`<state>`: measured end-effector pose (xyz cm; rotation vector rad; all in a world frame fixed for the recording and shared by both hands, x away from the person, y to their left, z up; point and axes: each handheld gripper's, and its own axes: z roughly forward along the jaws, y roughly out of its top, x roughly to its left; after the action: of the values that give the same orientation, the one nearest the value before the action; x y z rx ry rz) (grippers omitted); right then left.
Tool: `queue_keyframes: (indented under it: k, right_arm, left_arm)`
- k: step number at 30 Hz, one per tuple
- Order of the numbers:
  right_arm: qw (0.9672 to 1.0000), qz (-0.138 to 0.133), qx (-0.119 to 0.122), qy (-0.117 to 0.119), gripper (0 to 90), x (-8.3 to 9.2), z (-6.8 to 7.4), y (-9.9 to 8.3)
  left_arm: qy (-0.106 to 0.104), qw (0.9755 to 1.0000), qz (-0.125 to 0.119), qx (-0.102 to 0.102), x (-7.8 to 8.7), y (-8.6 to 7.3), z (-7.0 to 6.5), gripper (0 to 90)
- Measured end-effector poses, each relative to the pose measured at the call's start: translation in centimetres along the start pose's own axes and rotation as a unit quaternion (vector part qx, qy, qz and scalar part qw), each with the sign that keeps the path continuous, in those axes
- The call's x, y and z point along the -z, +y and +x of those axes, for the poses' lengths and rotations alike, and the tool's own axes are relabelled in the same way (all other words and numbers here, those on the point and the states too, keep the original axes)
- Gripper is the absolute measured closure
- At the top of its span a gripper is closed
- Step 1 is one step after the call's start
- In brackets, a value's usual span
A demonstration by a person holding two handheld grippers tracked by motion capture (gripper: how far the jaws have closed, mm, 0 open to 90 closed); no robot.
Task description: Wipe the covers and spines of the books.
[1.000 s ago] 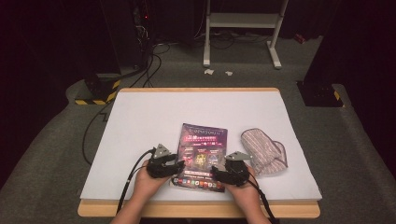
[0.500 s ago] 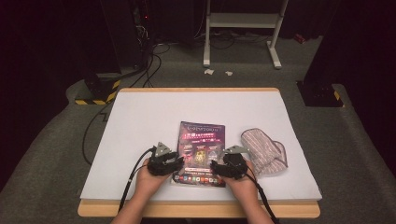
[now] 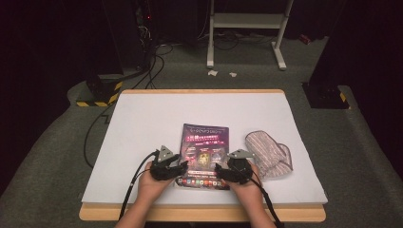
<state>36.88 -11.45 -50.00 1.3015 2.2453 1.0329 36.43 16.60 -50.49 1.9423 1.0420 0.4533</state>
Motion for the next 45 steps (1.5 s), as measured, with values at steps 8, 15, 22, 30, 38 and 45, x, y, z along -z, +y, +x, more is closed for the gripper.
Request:
queue_keyframes:
  k: [8,15,22,30,38,45]
  right_arm:
    - [0.9993,-0.029,0.008,0.024,34.7,1.9,-0.4,-0.5]
    - [0.9989,-0.042,0.02,0.012,36.6,2.7,-1.5,-0.9]
    - [0.9982,-0.051,0.028,0.014,32.2,3.2,-2.3,-0.8]
    - [0.9984,-0.054,0.016,0.004,31.9,3.9,-3.2,-0.8]
    - [0.9963,-0.079,-0.026,-0.021,28.7,5.7,-5.5,-0.5]
    - [0.9923,-0.083,-0.052,-0.075,20.3,6.9,-8.7,-0.8]
  left_arm:
    - [0.052,0.9962,-0.068,-0.02,3.0,-0.9,2.1,37.2]
    - [0.119,0.9884,-0.079,-0.051,4.8,-2.3,4.7,35.5]
    - [0.109,0.9897,-0.081,-0.044,5.4,-2.8,5.9,28.9]
    - [0.106,0.9913,-0.068,-0.038,5.3,-2.9,6.0,23.7]
    - [0.101,0.9936,-0.03,-0.041,4.6,-2.6,6.0,17.9]
    - [0.096,0.9945,-0.029,-0.029,4.6,-2.6,6.3,18.2]
